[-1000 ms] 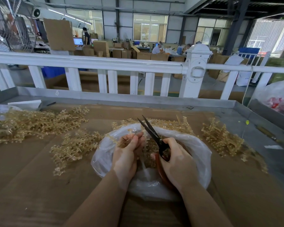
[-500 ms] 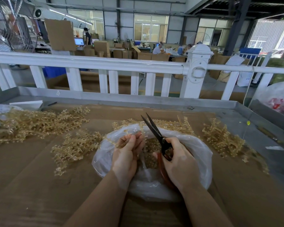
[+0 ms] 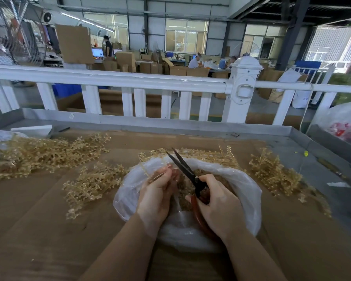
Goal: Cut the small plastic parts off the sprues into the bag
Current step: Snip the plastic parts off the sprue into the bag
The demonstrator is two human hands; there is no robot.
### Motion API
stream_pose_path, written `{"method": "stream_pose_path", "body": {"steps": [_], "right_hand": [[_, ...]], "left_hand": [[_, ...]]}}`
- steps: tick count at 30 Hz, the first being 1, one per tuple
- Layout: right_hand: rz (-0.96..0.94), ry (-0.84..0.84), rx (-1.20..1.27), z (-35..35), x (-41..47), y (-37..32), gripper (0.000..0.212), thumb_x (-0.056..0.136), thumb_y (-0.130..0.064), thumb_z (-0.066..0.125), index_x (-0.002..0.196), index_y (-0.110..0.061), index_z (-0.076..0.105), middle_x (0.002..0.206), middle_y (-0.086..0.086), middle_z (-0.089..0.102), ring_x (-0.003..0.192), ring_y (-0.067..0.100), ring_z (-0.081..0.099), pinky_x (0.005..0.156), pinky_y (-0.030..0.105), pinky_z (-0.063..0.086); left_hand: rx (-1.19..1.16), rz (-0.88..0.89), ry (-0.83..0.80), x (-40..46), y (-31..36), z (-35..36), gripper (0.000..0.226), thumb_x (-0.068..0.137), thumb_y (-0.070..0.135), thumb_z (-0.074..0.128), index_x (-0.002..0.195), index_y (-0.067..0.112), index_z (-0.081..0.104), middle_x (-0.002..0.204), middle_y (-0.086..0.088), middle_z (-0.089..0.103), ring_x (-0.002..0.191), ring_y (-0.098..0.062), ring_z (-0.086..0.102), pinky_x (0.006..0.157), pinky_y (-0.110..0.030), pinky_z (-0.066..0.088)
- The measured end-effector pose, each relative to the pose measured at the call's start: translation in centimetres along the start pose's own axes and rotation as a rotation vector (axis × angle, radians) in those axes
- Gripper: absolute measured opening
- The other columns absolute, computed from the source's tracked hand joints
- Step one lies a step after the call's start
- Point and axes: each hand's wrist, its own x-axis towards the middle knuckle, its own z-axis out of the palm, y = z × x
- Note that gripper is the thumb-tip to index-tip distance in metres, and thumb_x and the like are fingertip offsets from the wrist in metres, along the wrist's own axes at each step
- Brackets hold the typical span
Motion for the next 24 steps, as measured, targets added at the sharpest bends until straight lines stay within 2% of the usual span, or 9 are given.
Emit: {"method": "stream_pose_path", "body": {"steps": [2, 4, 7, 10, 13, 15, 17, 21, 24], "right_hand": [[0.015, 0.003, -0.011, 0.04, 0.03, 0.04, 0.041, 0.075, -0.044, 0.075, 0.106, -0.023, 0.060, 0.094, -0.007, 0.068, 0.087, 0.009, 0.064, 0.073, 0.018, 0.048], [0.021, 0.031, -0.014, 0.05, 0.03, 0.08, 0.040, 0.073, -0.040, 0.078, 0.104, -0.021, 0.061, 0.092, -0.006, 0.068, 0.085, 0.011, 0.064, 0.070, 0.017, 0.047], [0.009, 0.052, 0.020, -0.08, -0.06, -0.04, 0.039, 0.071, -0.037, 0.081, 0.102, -0.022, 0.061, 0.089, -0.009, 0.067, 0.081, 0.004, 0.061, 0.068, 0.005, 0.040], [-0.008, 0.004, 0.020, -0.24, -0.19, -0.09, 0.040, 0.072, -0.044, 0.076, 0.103, -0.027, 0.058, 0.090, -0.013, 0.065, 0.078, -0.005, 0.052, 0.062, -0.003, 0.035], [-0.008, -0.024, -0.016, -0.19, -0.13, 0.00, 0.040, 0.074, -0.048, 0.074, 0.104, -0.026, 0.058, 0.091, -0.010, 0.066, 0.081, 0.000, 0.059, 0.064, 0.000, 0.032], [-0.002, -0.033, -0.025, -0.16, -0.05, 0.06, 0.040, 0.075, -0.048, 0.073, 0.104, -0.025, 0.059, 0.091, -0.009, 0.067, 0.083, 0.003, 0.061, 0.068, 0.003, 0.034], [0.002, -0.042, -0.017, -0.22, -0.04, 0.08, 0.040, 0.075, -0.049, 0.072, 0.104, -0.025, 0.059, 0.092, -0.008, 0.067, 0.085, 0.005, 0.061, 0.069, 0.004, 0.035], [-0.015, -0.054, 0.005, -0.47, -0.08, -0.13, 0.043, 0.072, -0.052, 0.071, 0.105, -0.027, 0.059, 0.095, -0.010, 0.066, 0.087, 0.004, 0.060, 0.071, 0.006, 0.036], [-0.016, -0.104, 0.006, -0.51, 0.02, -0.13, 0.047, 0.073, -0.056, 0.068, 0.109, -0.028, 0.058, 0.099, -0.012, 0.064, 0.092, 0.004, 0.058, 0.075, 0.009, 0.037]], "left_hand": [[0.030, -0.025, -0.015, -0.05, 0.11, -0.02, 0.022, 0.090, -0.004, 0.049, 0.104, -0.001, 0.065, 0.095, -0.014, 0.072, 0.084, -0.020, 0.071, 0.069, -0.026, 0.059], [0.029, -0.004, -0.010, -0.03, -0.04, 0.09, 0.023, 0.091, -0.006, 0.049, 0.104, 0.000, 0.066, 0.095, -0.014, 0.072, 0.084, -0.018, 0.071, 0.073, -0.025, 0.059], [-0.038, 0.072, 0.012, 0.03, -0.33, 0.35, 0.021, 0.092, -0.004, 0.049, 0.099, 0.004, 0.067, 0.084, -0.009, 0.073, 0.072, -0.013, 0.071, 0.065, -0.020, 0.058], [-0.084, 0.080, 0.037, 0.17, -0.19, 0.24, 0.022, 0.094, -0.001, 0.048, 0.102, 0.010, 0.066, 0.083, -0.009, 0.073, 0.069, -0.012, 0.071, 0.063, -0.020, 0.058], [-0.119, 0.057, 0.007, -0.02, -0.02, 0.20, 0.034, 0.087, -0.012, 0.048, 0.106, 0.011, 0.063, 0.087, -0.011, 0.071, 0.076, -0.017, 0.072, 0.065, -0.023, 0.059], [-0.107, 0.074, 0.009, -0.14, -0.09, 0.38, 0.038, 0.084, -0.019, 0.047, 0.104, 0.009, 0.062, 0.082, -0.009, 0.067, 0.075, -0.016, 0.071, 0.063, -0.023, 0.058], [-0.087, 0.090, 0.040, -0.10, -0.15, 0.49, 0.037, 0.084, -0.021, 0.047, 0.106, 0.006, 0.061, 0.081, -0.008, 0.066, 0.071, -0.014, 0.071, 0.058, -0.021, 0.057], [-0.074, 0.102, 0.084, 0.04, -0.06, 0.40, 0.043, 0.085, -0.016, 0.050, 0.124, 0.003, 0.053, 0.094, -0.012, 0.066, 0.079, -0.018, 0.067, 0.058, -0.021, 0.057], [-0.093, 0.103, 0.116, 0.06, 0.05, 0.44, 0.031, 0.087, -0.014, 0.050, 0.111, 0.004, 0.058, 0.090, -0.011, 0.064, 0.073, -0.016, 0.067, 0.059, -0.020, 0.058]]}}
